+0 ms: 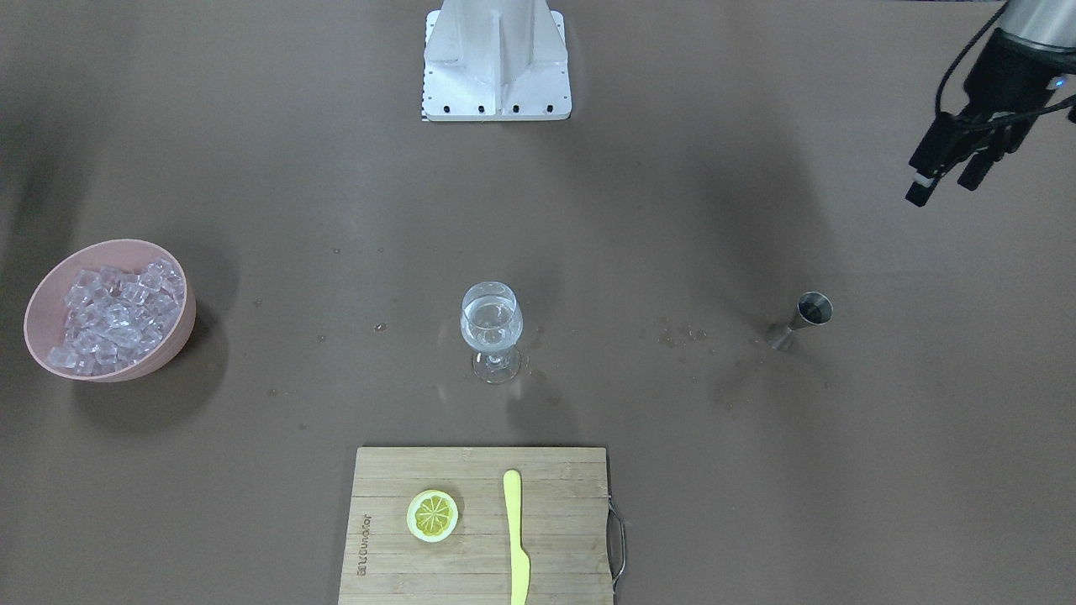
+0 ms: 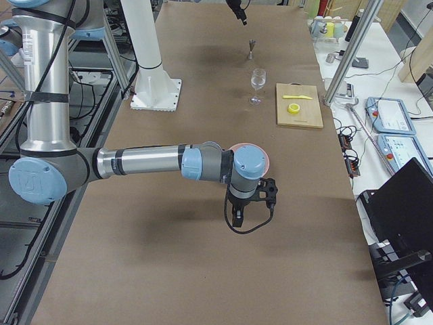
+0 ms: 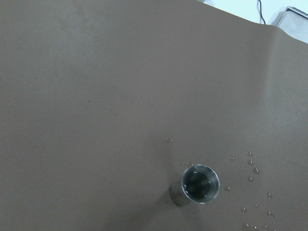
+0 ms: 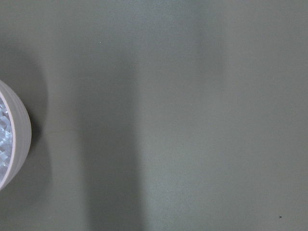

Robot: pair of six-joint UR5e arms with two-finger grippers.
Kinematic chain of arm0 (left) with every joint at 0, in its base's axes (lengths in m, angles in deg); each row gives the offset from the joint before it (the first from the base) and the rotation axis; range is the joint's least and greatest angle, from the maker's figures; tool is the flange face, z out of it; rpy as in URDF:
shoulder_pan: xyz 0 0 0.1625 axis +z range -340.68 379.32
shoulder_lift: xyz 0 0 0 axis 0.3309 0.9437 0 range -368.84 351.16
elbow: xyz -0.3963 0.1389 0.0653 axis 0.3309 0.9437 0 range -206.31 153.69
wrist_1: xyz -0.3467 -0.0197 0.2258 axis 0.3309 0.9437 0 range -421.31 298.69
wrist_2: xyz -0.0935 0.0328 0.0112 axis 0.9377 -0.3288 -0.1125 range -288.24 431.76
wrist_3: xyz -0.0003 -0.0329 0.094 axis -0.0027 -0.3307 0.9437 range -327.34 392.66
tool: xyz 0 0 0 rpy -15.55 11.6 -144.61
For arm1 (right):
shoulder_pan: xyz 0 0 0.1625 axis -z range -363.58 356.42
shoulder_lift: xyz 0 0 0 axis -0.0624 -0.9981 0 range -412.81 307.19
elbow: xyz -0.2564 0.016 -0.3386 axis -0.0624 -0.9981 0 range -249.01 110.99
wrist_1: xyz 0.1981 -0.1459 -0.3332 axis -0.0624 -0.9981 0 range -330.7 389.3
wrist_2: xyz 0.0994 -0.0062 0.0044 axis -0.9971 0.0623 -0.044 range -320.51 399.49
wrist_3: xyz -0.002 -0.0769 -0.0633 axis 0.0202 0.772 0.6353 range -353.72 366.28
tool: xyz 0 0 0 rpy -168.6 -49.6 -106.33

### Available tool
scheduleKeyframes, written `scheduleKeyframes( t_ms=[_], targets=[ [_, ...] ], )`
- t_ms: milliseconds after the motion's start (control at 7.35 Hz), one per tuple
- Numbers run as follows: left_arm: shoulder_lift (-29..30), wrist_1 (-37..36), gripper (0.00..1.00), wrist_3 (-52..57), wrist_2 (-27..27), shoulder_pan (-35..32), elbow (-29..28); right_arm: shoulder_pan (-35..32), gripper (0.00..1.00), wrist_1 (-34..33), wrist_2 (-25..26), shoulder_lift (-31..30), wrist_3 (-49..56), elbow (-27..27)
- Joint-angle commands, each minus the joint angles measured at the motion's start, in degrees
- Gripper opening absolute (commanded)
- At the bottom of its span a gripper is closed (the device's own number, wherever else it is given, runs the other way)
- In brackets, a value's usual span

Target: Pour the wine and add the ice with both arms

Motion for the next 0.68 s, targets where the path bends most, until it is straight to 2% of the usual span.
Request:
scheduleKeyframes(
  t_ms=[0,272,544],
  targets=[
    [8.5,-11.8,0.98,-9.7,-16.3,13.7,-2.0,0.0,1.0,0.1,0.1,-0.1,0.0,0.1],
    [8.4,-11.9,0.98,-15.6,-27.8,16.6,-8.0,0.0,1.0,0.1,0.2,0.0,0.0,0.1],
    [8.0,-12.1,0.98,-22.9,-35.9,18.2,-12.6,0.0,1.0,0.0,0.0,0.0,0.0,0.9]
  ],
)
